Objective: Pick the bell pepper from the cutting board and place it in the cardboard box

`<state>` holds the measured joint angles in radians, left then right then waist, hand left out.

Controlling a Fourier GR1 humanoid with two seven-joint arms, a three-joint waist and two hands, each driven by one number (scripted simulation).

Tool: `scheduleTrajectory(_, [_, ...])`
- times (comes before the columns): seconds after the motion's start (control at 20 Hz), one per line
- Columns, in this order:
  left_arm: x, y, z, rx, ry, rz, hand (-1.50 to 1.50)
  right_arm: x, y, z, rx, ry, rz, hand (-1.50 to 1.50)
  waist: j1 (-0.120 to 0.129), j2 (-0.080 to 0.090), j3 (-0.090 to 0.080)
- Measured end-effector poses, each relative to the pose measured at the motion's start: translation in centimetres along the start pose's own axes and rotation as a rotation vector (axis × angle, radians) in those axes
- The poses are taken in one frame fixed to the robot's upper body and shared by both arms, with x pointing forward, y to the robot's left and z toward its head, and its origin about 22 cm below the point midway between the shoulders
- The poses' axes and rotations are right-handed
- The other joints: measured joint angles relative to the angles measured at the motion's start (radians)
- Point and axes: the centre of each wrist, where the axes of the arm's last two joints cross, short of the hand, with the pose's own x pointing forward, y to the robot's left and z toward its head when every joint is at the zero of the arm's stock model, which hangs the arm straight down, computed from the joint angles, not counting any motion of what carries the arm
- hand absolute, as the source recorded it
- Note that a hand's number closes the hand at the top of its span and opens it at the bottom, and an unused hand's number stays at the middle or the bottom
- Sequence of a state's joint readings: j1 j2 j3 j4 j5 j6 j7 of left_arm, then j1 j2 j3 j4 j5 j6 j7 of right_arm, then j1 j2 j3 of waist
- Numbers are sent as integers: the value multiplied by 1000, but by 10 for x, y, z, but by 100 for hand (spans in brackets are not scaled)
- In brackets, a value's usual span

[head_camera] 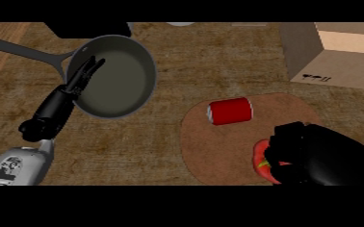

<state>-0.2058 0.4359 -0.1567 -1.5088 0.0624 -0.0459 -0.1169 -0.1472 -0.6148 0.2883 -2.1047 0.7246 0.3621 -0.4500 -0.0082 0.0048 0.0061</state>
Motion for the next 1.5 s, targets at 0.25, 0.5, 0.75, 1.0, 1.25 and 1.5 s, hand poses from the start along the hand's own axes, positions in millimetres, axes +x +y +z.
scheduleTrajectory(0.25, [2,-4,0,4,-3,-6,0,-52,-31,49,-189,133,-80,150,-3,-2,-2])
scheduleTrajectory(0.5, [8,-4,-8,-8,-15,-5,0,-101,-63,90,-331,316,-159,150,12,0,-5])
scheduleTrajectory(0.75, [13,-12,-13,-29,-22,-3,0,-151,-90,113,-409,460,-201,150,34,3,-6])
scheduleTrajectory(1.0, [11,-7,-16,-40,-32,-1,0,-189,-113,119,-409,553,-160,150,51,9,-6])
scheduleTrajectory(1.25, [14,-12,-23,-56,-41,0,0,-211,-113,126,-249,633,-116,150,66,16,-5])
scheduleTrajectory(1.5, [19,-15,-30,-71,-55,-4,0,-226,-107,135,-61,708,-133,150,82,23,-4])
